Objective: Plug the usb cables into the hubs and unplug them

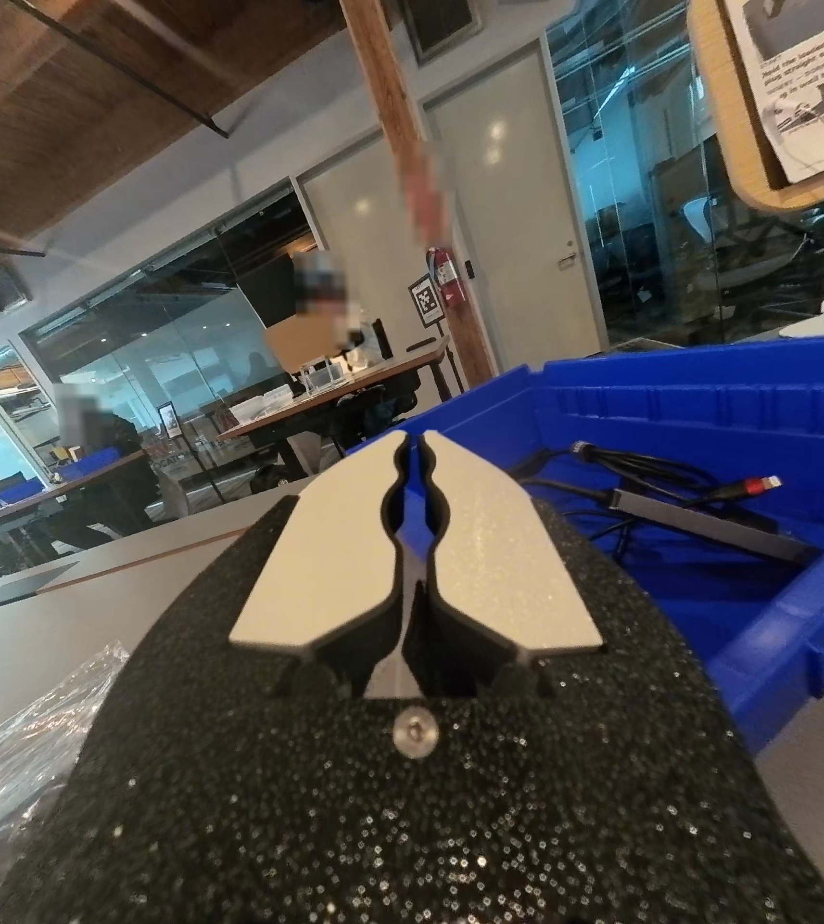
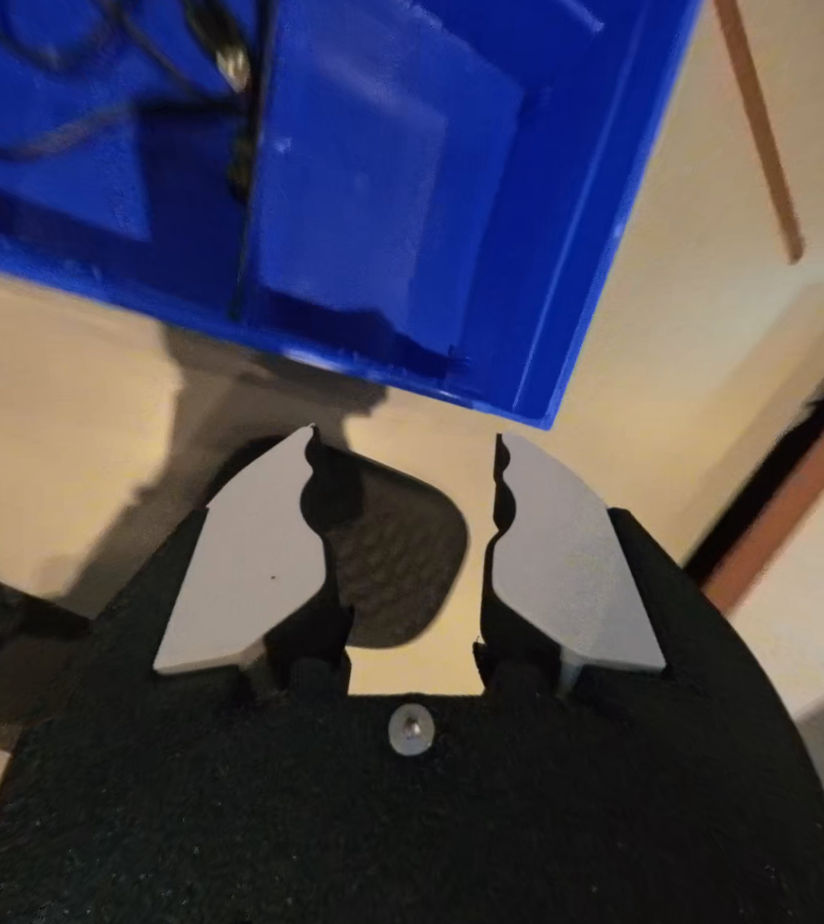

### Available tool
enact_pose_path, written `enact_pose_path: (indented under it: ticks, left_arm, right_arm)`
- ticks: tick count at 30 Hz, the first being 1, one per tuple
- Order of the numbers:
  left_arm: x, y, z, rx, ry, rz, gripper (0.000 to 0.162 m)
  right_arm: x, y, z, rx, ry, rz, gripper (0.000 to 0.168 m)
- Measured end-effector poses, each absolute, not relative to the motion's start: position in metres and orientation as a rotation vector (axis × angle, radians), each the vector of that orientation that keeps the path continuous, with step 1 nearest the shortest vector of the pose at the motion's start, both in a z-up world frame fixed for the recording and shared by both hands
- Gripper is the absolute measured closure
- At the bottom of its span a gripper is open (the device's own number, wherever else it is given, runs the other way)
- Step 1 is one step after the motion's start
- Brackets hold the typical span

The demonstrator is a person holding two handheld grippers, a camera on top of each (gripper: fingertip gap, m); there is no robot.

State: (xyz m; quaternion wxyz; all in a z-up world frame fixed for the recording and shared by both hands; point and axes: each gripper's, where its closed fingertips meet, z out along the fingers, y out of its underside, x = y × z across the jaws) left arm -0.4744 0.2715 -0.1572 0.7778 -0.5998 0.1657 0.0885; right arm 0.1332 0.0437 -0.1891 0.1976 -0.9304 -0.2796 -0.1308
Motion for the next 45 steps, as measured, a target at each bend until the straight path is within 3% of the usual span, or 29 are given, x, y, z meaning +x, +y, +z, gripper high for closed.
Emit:
enact_pose_path:
  ticks: [4,6,11,31,45]
  left_arm:
    - [-0.469,0.269,-0.156,-1.282,0.382,0.202,0.161]
    - [-0.468,0.269,-0.156,-1.279,0.393,0.209,0.161]
    - [-0.468,0.269,-0.155,-1.274,0.390,0.209,0.161]
    - [-0.468,0.270,-0.156,-1.277,0.403,0.225,0.161]
    - [-0.467,0.270,-0.156,-1.267,0.417,0.257,0.162]
  right_arm:
    - [0.130,0.052,-0.181,-2.612,-0.216,0.103,0.097]
    - [0.140,0.056,-0.188,-2.616,0.022,0.215,0.091]
    - [0.137,0.063,-0.205,-2.605,0.333,0.455,0.092]
    - [0.215,0.154,-0.221,-2.811,0.052,-0.196,0.152]
    - [0.335,0.243,-0.218,-2.847,-0.086,-0.483,0.156]
